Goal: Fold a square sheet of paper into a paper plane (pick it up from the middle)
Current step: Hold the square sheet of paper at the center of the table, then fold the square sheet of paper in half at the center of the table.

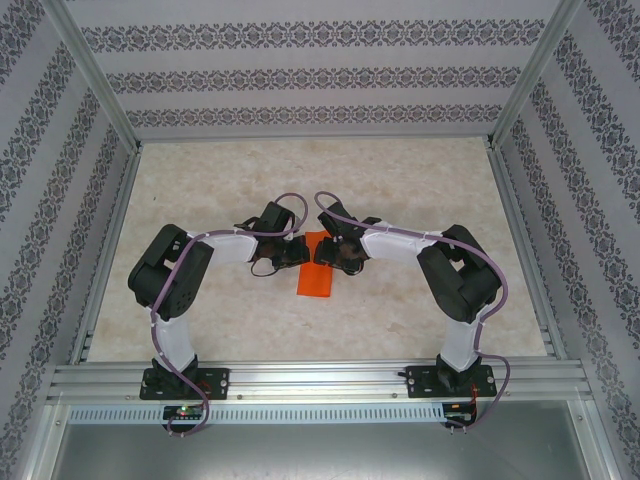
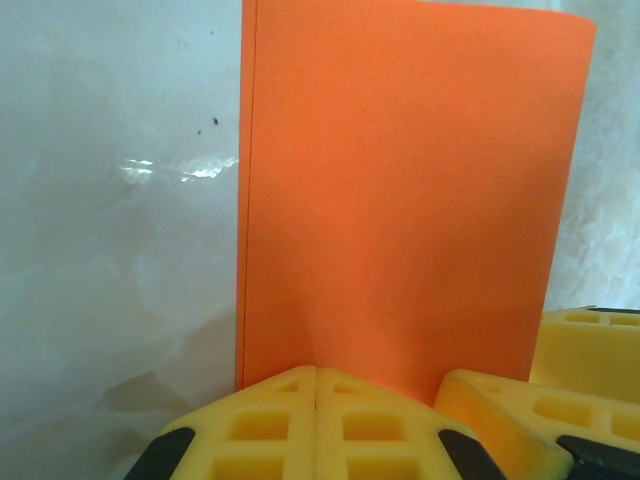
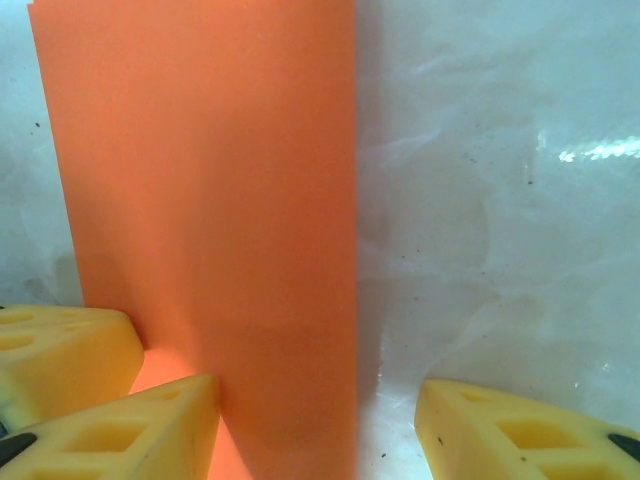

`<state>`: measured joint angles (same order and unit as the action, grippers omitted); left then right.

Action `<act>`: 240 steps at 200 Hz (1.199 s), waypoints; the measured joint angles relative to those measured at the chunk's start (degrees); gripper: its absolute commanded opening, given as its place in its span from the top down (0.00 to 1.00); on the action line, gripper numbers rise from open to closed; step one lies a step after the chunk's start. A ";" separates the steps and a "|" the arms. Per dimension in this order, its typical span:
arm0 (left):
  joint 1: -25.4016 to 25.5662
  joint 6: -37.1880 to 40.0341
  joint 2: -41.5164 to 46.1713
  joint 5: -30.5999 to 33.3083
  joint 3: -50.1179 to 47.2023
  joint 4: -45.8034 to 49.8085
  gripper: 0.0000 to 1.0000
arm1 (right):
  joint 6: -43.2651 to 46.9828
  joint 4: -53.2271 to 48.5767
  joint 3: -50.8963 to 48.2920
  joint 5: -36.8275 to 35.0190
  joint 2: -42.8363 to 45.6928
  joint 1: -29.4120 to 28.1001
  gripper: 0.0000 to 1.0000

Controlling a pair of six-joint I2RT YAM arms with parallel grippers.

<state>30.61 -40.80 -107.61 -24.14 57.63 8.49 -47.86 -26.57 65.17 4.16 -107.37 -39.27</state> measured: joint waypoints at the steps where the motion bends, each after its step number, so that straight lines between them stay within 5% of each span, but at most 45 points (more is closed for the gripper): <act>1: 0.00 0.00 0.02 0.02 0.00 0.02 1.00 | 0.00 0.00 0.00 0.02 0.02 0.00 0.42; 54: 0.24 0.63 0.02 0.63 0.09 0.20 1.00 | -0.02 5.03 -4.72 1.01 5.68 1.66 0.43; 112: 0.28 1.36 0.02 0.68 0.35 0.59 1.00 | -2.32 20.96 -11.21 11.06 12.61 4.33 0.89; 240: 0.57 2.14 -0.22 1.33 1.16 1.92 1.00 | -4.28 30.64 -18.32 17.59 5.46 4.92 0.90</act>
<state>31.18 -38.65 -107.83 -22.81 58.78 10.41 -52.14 4.08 46.85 21.76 -101.91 -34.35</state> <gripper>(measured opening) 0.066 0.097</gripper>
